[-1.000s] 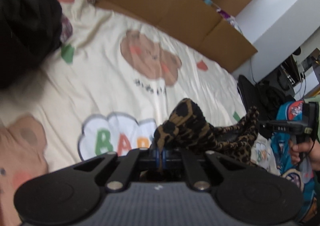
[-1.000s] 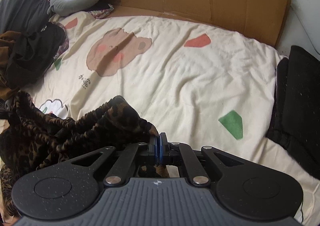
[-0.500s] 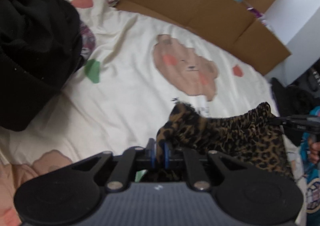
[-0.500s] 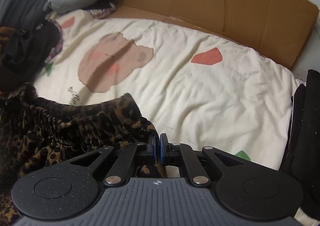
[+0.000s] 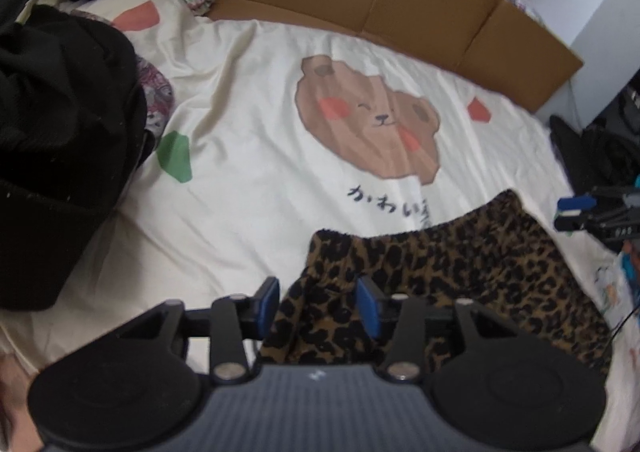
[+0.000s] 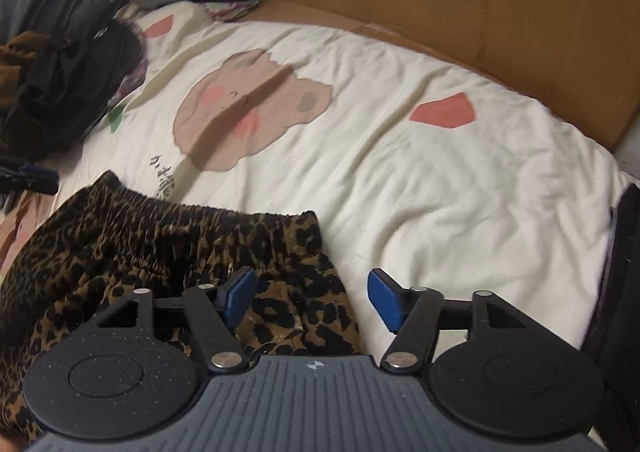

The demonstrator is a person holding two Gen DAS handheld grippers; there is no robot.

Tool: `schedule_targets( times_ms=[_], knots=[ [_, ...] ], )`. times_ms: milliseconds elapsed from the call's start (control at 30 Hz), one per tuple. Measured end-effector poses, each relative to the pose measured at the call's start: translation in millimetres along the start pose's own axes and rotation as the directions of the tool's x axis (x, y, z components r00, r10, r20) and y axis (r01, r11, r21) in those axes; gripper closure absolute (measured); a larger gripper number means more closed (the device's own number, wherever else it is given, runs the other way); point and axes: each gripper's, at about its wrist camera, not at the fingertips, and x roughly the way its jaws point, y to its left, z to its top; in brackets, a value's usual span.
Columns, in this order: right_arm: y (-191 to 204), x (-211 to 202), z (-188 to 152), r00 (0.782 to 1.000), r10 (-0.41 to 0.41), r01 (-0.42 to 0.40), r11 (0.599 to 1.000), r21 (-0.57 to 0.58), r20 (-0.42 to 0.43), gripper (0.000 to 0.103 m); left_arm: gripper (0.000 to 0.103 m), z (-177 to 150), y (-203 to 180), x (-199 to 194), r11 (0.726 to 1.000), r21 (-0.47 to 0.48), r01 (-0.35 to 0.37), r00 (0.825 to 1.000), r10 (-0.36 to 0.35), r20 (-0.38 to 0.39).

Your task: Fold clothes

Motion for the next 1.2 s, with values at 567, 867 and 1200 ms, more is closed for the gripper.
schedule_targets(
  times_ms=[567, 867, 1200],
  knots=[
    [0, 49, 3, 0.998, 0.056, -0.057, 0.998, -0.022, -0.036, 0.036, 0.053, -4, 9, 42, 0.997, -0.076, 0.019, 1.0, -0.017, 0.019],
    [0, 60, 1, 0.994, 0.086, -0.087, 0.996, -0.013, -0.067, 0.073, 0.056, -15, 13, 53, 0.997, -0.068, 0.025, 1.0, -0.026, -0.013],
    [-4, 36, -6, 0.999, 0.045, -0.046, 0.996, 0.074, 0.004, 0.094, 0.097, -18, 7, 42, 0.999, -0.049, -0.006, 1.0, 0.008, 0.029]
  ],
)
